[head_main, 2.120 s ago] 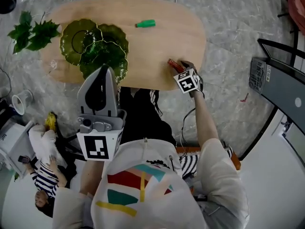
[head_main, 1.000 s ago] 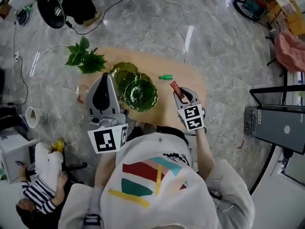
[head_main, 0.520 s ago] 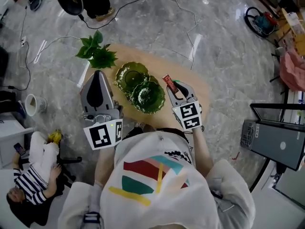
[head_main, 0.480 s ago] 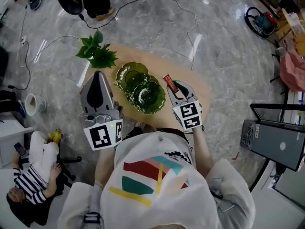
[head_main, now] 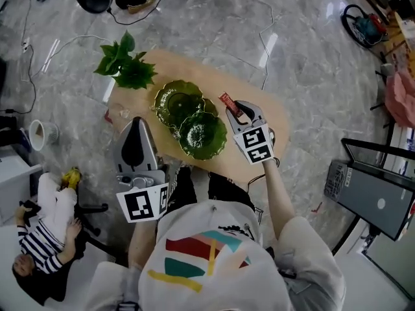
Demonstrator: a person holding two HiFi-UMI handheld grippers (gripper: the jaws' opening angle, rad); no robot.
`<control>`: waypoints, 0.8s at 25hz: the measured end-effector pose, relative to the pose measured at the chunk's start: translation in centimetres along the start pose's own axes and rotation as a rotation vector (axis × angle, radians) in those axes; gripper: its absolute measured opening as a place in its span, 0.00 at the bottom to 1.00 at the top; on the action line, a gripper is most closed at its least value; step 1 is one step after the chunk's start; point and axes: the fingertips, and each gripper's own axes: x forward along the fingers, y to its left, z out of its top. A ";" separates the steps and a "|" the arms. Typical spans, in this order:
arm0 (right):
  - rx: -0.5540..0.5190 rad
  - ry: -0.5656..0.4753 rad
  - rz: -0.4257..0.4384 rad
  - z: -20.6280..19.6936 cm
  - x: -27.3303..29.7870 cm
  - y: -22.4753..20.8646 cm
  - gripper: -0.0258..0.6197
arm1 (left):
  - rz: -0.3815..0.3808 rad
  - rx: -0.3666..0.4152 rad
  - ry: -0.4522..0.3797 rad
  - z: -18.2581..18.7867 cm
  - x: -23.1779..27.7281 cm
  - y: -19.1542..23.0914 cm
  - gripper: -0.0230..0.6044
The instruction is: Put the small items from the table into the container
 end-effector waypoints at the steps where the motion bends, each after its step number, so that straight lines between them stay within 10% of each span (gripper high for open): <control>1: -0.020 0.014 0.010 -0.6 0.9 -0.2 0.22 | 0.000 -0.006 0.017 -0.9 0.0 -0.1 0.05; 20: -0.252 0.014 0.369 4.8 12.2 9.7 0.23 | 0.152 -0.032 0.070 -4.5 -2.3 3.8 0.05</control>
